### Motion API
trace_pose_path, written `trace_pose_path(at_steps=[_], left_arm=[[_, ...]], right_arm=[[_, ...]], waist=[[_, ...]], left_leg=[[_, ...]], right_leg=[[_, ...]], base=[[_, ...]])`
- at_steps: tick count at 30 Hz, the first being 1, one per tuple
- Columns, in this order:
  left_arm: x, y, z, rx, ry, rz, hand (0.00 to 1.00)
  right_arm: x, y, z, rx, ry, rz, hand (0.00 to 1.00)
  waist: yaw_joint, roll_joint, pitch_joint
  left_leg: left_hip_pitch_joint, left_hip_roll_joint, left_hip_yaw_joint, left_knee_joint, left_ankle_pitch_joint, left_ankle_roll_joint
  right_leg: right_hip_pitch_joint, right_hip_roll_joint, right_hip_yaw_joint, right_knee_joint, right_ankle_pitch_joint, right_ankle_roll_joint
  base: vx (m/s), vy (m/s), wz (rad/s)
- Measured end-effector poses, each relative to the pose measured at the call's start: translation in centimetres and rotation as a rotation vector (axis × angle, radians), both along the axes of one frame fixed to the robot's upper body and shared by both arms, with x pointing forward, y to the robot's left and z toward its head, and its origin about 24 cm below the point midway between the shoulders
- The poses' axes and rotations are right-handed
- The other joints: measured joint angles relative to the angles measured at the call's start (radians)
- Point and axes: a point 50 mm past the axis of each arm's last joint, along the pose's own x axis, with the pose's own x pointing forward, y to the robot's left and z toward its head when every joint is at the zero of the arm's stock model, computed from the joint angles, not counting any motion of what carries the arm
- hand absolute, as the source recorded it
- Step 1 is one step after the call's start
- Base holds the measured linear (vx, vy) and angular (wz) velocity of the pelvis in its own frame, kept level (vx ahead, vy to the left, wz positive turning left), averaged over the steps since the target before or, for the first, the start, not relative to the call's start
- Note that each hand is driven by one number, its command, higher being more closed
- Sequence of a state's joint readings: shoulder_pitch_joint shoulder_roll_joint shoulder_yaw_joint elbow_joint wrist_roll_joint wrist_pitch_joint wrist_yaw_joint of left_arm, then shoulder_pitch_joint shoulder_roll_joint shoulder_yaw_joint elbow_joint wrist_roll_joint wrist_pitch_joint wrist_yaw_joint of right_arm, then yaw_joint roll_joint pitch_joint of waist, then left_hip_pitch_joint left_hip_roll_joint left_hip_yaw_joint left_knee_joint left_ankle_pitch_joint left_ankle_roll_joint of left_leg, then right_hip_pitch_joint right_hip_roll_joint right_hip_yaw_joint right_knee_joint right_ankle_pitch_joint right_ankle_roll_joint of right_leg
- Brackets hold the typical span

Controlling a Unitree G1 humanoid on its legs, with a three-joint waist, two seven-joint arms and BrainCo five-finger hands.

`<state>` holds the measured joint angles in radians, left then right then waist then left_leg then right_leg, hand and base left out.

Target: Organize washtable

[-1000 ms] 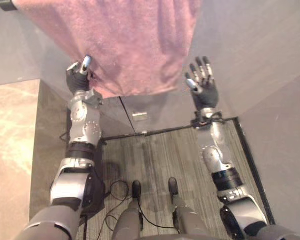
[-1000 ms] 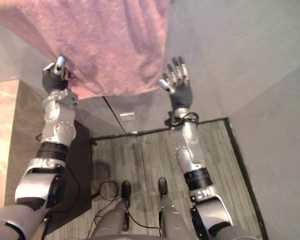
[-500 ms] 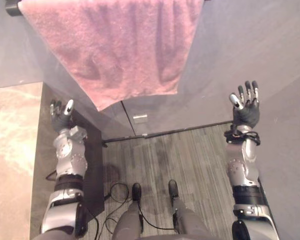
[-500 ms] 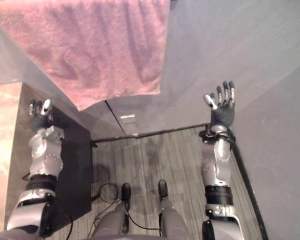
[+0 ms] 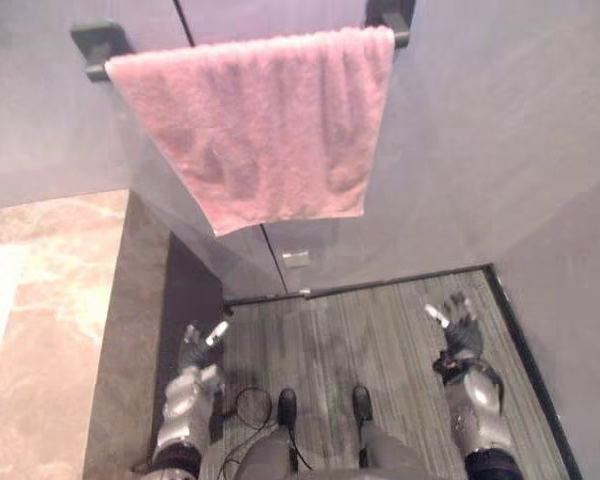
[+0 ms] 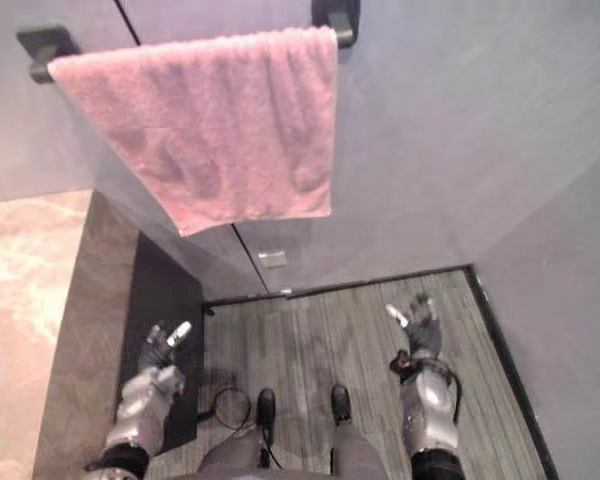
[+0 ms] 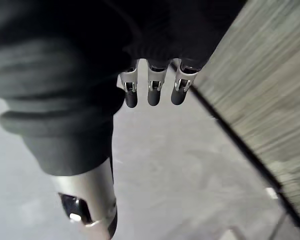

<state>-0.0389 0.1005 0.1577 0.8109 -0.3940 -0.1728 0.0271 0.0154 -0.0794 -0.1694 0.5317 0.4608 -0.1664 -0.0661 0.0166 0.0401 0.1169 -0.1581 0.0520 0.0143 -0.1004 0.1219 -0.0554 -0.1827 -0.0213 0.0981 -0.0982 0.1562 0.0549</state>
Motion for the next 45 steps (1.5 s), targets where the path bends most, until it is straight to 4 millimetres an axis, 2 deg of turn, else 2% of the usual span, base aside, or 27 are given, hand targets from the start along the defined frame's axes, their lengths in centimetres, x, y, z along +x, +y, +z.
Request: trace_pose_path(at_steps=[1,2,3,5,6,8,9,11,15,17,18,22,28,33,36,37,38,39,40,41,42,43,44,45], left_arm=[[-0.6,-0.3,-0.6,-0.009,0.031,-0.01,0.0],[-2.0,-1.1,-1.7,-0.034,0.097,-0.017,0.0],[-2.5,-1.4,-2.2,-0.044,0.122,-0.022,0.0],[-5.1,-2.7,-3.9,-0.074,0.232,-0.053,0.0],[-5.6,-2.9,-4.2,-0.082,0.254,-0.052,0.0],[-7.9,-3.7,-5.4,-0.105,0.355,-0.054,0.0],[-8.3,-3.8,-5.5,-0.107,0.368,-0.052,0.0],[-9.1,-3.5,-5.8,-0.077,0.409,-0.044,0.0],[-10.0,-3.5,-6.2,-0.089,0.453,-0.013,0.0],[-10.5,-3.6,-6.3,-0.072,0.481,-0.052,0.0],[-11.1,-3.4,-6.5,-0.047,0.51,-0.087,0.0],[-11.2,-3.3,-6.5,-0.005,0.528,-0.162,0.0],[-10.9,-3.3,-6.5,0.01,0.526,-0.208,0.0],[-11.0,-3.3,-6.5,0.009,0.529,-0.203,0.0],[-11.1,-2.8,-6.5,0.011,0.533,-0.185,0.0],[-11.0,-2.7,-6.4,-0.001,0.526,-0.162,0.0],[-11.0,-2.6,-6.4,-0.018,0.519,-0.13,0.0],[-11.0,-2.4,-6.4,-0.022,0.517,-0.112,0.0],[-10.3,-1.6,-6.2,-0.01,0.502,-0.081,0.0],[-9.9,-1.2,-6.0,-0.011,0.49,-0.057,0.0],[-10.5,-0.9,-6.1,-0.025,0.495,-0.011,0.0],[-11.0,-1.0,-6.2,-0.032,0.505,0.002,0.0],[-11.7,-1.3,-6.4,-0.053,0.521,0.019,0.0],[-12.2,-2.1,-6.6,-0.078,0.539,0.017,0.0]], right_arm=[[-0.5,0.1,-0.9,0.011,0.041,0.003,0.0],[-2.0,0.3,-2.7,0.023,0.142,0.008,0.0],[-2.6,0.3,-3.3,0.024,0.178,0.007,0.0],[-5.8,0.1,-6.1,0.049,0.353,-0.017,0.0],[-6.5,0.0,-6.6,0.055,0.386,-0.026,0.0],[-10.2,-0.3,-8.7,0.113,0.543,-0.101,0.0],[-11.0,-0.2,-9.0,0.124,0.571,-0.116,0.0],[-14.5,0.0,-10.1,0.179,0.678,-0.187,0.0],[-18.2,0.0,-10.7,0.247,0.771,-0.309,0.0],[-19.3,0.0,-10.8,0.24,0.811,-0.308,0.0],[-19.4,0.1,-10.9,0.234,0.828,-0.291,0.0],[-19.4,0.1,-10.9,0.244,0.834,-0.29,0.0],[-16.8,0.5,-10.8,0.342,0.712,-0.381,0.0],[-16.1,0.5,-10.7,0.345,0.692,-0.375,0.0],[-15.9,0.5,-10.7,0.348,0.693,-0.388,0.0],[-15.8,0.4,-10.7,0.349,0.691,-0.404,0.0],[-15.3,0.2,-10.6,0.349,0.686,-0.411,0.0],[-15.0,0.3,-10.6,0.349,0.683,-0.411,0.0],[-14.4,0.7,-10.6,0.376,0.665,-0.432,0.0],[-13.7,0.6,-10.5,0.382,0.648,-0.448,0.0],[-13.1,0.1,-10.2,0.382,0.618,-0.47,0.0],[-13.0,-0.1,-10.1,0.381,0.605,-0.483,0.0],[-12.9,-0.5,-10.0,0.389,0.576,-0.518,0.0],[-13.1,-1.0,-9.9,0.402,0.556,-0.563,0.0]], waist=[[0.001,0.0,0.0],[0.0,0.0,-0.001],[0.001,0.0,-0.002],[0.001,-0.001,-0.027],[0.001,-0.001,-0.03],[0.001,-0.001,-0.036],[0.0,-0.001,-0.041],[0.001,-0.001,-0.058],[-0.003,-0.003,-0.073],[-0.004,-0.007,-0.076],[-0.004,-0.015,-0.085],[-0.005,-0.024,-0.106],[-0.006,-0.027,-0.108],[-0.01,-0.026,-0.107],[-0.032,-0.025,-0.102],[-0.03,-0.016,-0.095],[-0.031,-0.006,-0.084],[-0.031,-0.032,-0.087],[-0.031,-0.056,-0.077],[-0.027,-0.071,-0.056],[-0.026,-0.072,-0.042],[-0.027,-0.061,-0.046],[-0.036,-0.038,-0.051],[-0.047,-0.009,-0.061]], left_leg=[[0.006,0.0,0.0,0.0,-0.005,-0.006],[0.021,0.0,0.001,0.0,-0.009,-0.003],[0.025,0.0,0.002,0.0,-0.01,-0.003],[0.03,0.0,0.006,0.0,-0.015,0.0],[0.035,0.0,0.007,0.0,-0.016,0.0],[0.068,0.001,0.01,0.0,-0.024,-0.001],[0.07,0.001,0.01,0.0,-0.025,-0.001],[0.093,0.002,0.011,-0.001,-0.031,-0.001],[0.123,0.003,0.011,-0.001,-0.038,0.001],[0.14,0.002,0.008,-0.001,-0.04,0.001],[0.148,0.001,0.007,-0.001,-0.04,0.001],[0.162,-0.001,-0.001,-0.001,-0.04,0.001],[0.168,0.0,-0.011,-0.001,-0.04,0.001],[0.164,0.007,-0.041,0.0,-0.04,0.001],[0.105,0.014,-0.087,0.056,-0.046,-0.007],[0.075,0.014,-0.103,0.086,-0.051,-0.011],[0.049,0.018,-0.122,0.091,-0.081,-0.007],[0.05,0.011,-0.112,0.08,-0.09,-0.006],[0.005,0.006,-0.023,0.202,-0.124,0.05],[-0.039,0.015,0.037,0.398,-0.153,0.068],[-0.051,0.056,0.109,0.73,-0.237,0.063],[-0.033,0.075,0.126,0.81,-0.258,0.053],[0.019,0.105,0.14,0.898,-0.272,0.037],[0.087,0.139,0.162,0.897,-0.261,0.03]], right_leg=[[0.006,0.0,0.0,0.0,-0.001,0.0],[0.019,0.0,0.001,-0.001,-0.003,-0.001],[0.023,0.0,0.001,-0.002,-0.005,-0.001],[0.027,0.0,0.006,-0.003,-0.007,-0.001],[0.031,0.0,0.008,-0.002,-0.008,0.0],[0.064,0.0,0.009,-0.002,-0.017,0.002],[0.068,0.0,0.009,-0.002,-0.019,0.003],[0.089,0.001,0.009,-0.002,-0.024,0.003],[0.127,0.0,0.008,0.0,-0.03,0.001],[0.146,0.0,0.005,0.0,-0.033,0.001],[0.153,0.0,0.003,0.0,-0.035,0.002],[0.171,-0.001,-0.008,0.0,-0.037,0.003],[0.178,0.0,-0.009,0.0,-0.037,0.003],[0.173,0.013,-0.021,0.029,-0.054,-0.004],[0.14,0.021,-0.067,0.082,-0.083,-0.022],[0.121,0.024,-0.081,0.11,-0.089,-0.028],[0.097,0.03,-0.107,0.139,-0.098,-0.041],[0.087,0.013,-0.111,0.135,-0.095,-0.057],[0.065,-0.023,-0.142,0.137,-0.078,-0.08],[0.064,-0.041,-0.155,0.146,-0.073,-0.08],[0.08,-0.048,-0.173,0.148,-0.073,-0.08],[0.087,-0.047,-0.178,0.145,-0.074,-0.079],[0.1,-0.046,-0.188,0.135,-0.074,-0.077],[0.104,-0.045,-0.209,0.132,-0.073,-0.071]], base=[[0.05,0.031,-0.01],[0.04,0.024,-0.02],[0.04,0.035,-0.04],[0.04,0.032,-0.05],[0.06,0.03,-0.05],[0.05,0.029,-0.03],[0.05,0.028,0.0],[0.05,0.025,-0.01],[0.02,0.015,-0.01],[0.01,0.026,0.05],[0.01,0.028,0.04],[-0.01,0.026,0.08],[-0.03,0.013,0.0],[-0.02,0.004,0.14],[-0.03,-0.012,0.53],[-0.04,-0.033,0.58],[-0.04,-0.049,0.58],[-0.08,-0.017,0.62],[-0.09,0.013,0.48],[-0.14,0.017,0.45],[-0.11,-0.008,0.24],[-0.08,0.03,0.3],[-0.04,0.1,0.49],[-0.02,0.133,0.6]])
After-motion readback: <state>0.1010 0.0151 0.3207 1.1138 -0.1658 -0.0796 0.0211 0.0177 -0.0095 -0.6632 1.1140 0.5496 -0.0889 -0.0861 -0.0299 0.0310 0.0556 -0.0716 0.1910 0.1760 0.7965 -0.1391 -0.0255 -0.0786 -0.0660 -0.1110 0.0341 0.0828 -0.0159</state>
